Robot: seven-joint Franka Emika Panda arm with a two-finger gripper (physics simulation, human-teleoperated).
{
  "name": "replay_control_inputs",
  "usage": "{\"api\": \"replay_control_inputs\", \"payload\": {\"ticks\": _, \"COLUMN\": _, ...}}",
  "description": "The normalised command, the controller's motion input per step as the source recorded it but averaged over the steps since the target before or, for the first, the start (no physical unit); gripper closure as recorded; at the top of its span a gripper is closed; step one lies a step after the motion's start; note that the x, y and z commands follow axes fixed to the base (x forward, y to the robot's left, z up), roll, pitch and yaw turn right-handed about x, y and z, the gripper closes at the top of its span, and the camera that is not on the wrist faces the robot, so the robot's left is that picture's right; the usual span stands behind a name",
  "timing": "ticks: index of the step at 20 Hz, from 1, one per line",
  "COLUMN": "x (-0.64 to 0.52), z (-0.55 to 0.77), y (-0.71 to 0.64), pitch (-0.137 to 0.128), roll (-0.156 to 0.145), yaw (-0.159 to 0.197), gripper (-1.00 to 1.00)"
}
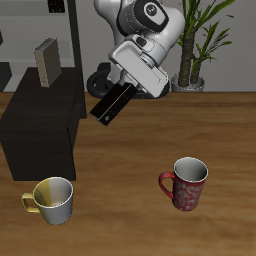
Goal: Yellow book upright top shelf and black book top region shelf and red mug top shelf
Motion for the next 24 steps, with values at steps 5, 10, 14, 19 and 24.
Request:
{"api": "replay_control_inputs", "payload": {"ticks": 5, "x": 0.18, "z": -0.19, "y": 0.05, "pitch": 0.041, "roll": -0.074, "yaw": 0.178, "gripper": 1.00}}
{"api": "replay_control_inputs", "payload": {"ticks": 10, "x": 0.09, "z": -0.22, "y": 0.00, "pitch": 0.003, "roll": -0.062, "yaw": 0.131, "gripper": 1.00}}
{"api": "replay_control_inputs", "payload": {"ticks": 14, "x": -0.06, "z": -0.17, "y": -0.07, "pitch": 0.042, "roll": -0.070, "yaw": 0.035, "gripper": 1.00}}
{"api": "replay_control_inputs", "payload": {"ticks": 19, "x": -0.11, "z": -0.02, "y": -0.19, "pitch": 0.031, "roll": -0.042, "yaw": 0.002, "gripper": 1.00}}
{"api": "replay_control_inputs", "payload": {"ticks": 24, "x": -0.04, "z": 0.00, "y": -0.23, "pitch": 0.012, "roll": -0.076, "yaw": 0.002, "gripper": 1.00}}
